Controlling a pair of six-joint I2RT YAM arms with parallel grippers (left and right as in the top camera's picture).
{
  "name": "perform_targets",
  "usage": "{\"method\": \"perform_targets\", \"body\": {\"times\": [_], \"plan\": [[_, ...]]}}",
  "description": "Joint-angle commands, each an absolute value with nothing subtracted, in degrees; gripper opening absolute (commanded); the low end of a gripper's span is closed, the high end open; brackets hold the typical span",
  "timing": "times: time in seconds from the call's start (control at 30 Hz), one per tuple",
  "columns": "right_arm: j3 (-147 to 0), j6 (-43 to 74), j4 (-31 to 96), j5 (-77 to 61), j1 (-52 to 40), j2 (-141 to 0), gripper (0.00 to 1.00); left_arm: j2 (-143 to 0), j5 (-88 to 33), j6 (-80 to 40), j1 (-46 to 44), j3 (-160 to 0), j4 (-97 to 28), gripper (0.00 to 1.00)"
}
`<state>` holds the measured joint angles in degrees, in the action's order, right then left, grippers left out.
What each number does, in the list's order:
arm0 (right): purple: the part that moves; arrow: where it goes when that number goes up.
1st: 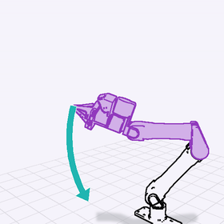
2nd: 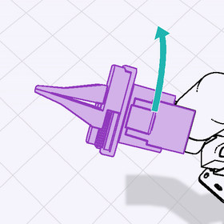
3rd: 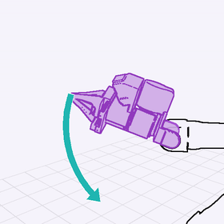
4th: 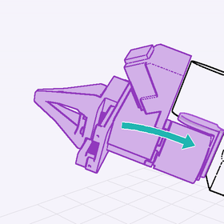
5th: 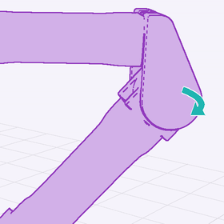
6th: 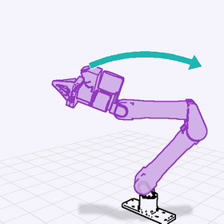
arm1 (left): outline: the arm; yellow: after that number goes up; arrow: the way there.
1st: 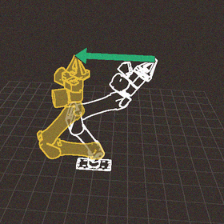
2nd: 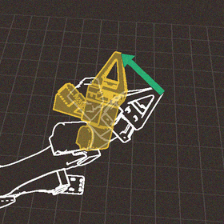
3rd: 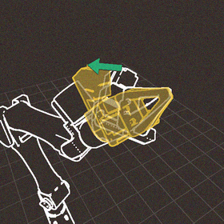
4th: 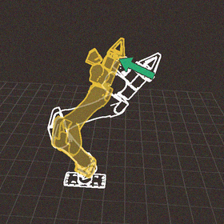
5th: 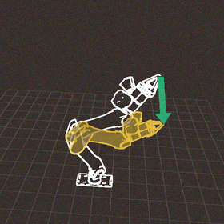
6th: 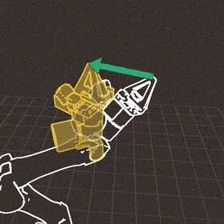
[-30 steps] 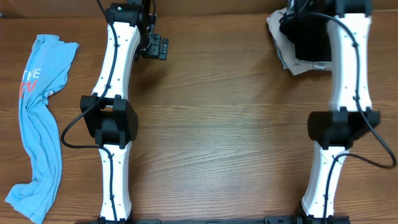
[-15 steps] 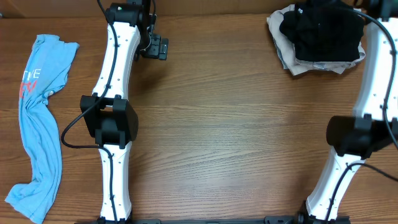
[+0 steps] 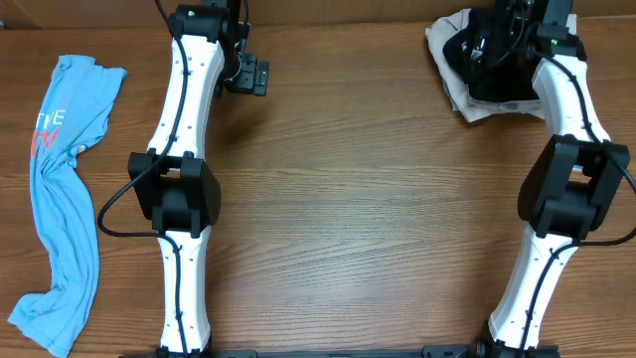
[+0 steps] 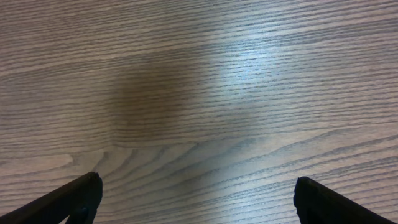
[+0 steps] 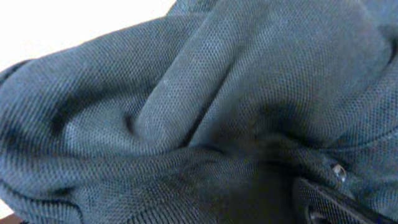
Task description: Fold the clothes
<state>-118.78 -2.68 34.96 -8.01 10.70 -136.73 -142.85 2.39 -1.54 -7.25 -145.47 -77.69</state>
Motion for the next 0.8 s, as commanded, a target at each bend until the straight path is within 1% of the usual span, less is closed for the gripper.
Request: {"method": "perform_targets", "body": {"times": [0.0, 0.13, 0.2, 0.27, 0.5, 0.63, 0.7, 0.77], "plan": [[-113.36, -0.10, 37.98, -7.75, 11.66, -140.86, 1.00, -143.28, 2.31, -1.30, -7.09, -146.30, -77.52, 1.00], [-116.77, -0.08, 40.12, -7.81, 12.29, -139.31, 1.00, -143.28, 2.31, -1.30, -7.09, -146.30, -77.52, 1.00], [-120.97, -0.14, 43.00, -7.81, 12.80, -137.86, 1.00, -143.28, 2.31, -1.28, -7.09, -146.30, -77.52, 1.00], [-126.89, -0.16, 46.92, -7.79, 13.30, -136.22, 1.00, -143.28, 2.31, -1.28, -7.09, -146.30, -77.52, 1.00], [-158.60, -0.16, 67.40, -7.62, 14.17, -130.04, 1.00, -143.28, 2.28, -1.30, -7.09, -146.30, -77.52, 1.00], [-173.58, -0.14, 77.65, -7.64, 13.80, -125.62, 1.00, -143.28, 2.31, -1.28, -7.09, -146.30, -77.52, 1.00], [-179.17, -0.14, 82.39, -7.64, 13.50, -122.85, 1.00, -143.28, 2.31, -1.30, -7.09, -146.30, -77.52, 1.00], [-179.85, -0.14, 84.51, -7.66, 13.47, -118.98, 1.00, -143.28, 2.31, -1.30, -7.09, -146.30, -77.52, 1.00]]}}
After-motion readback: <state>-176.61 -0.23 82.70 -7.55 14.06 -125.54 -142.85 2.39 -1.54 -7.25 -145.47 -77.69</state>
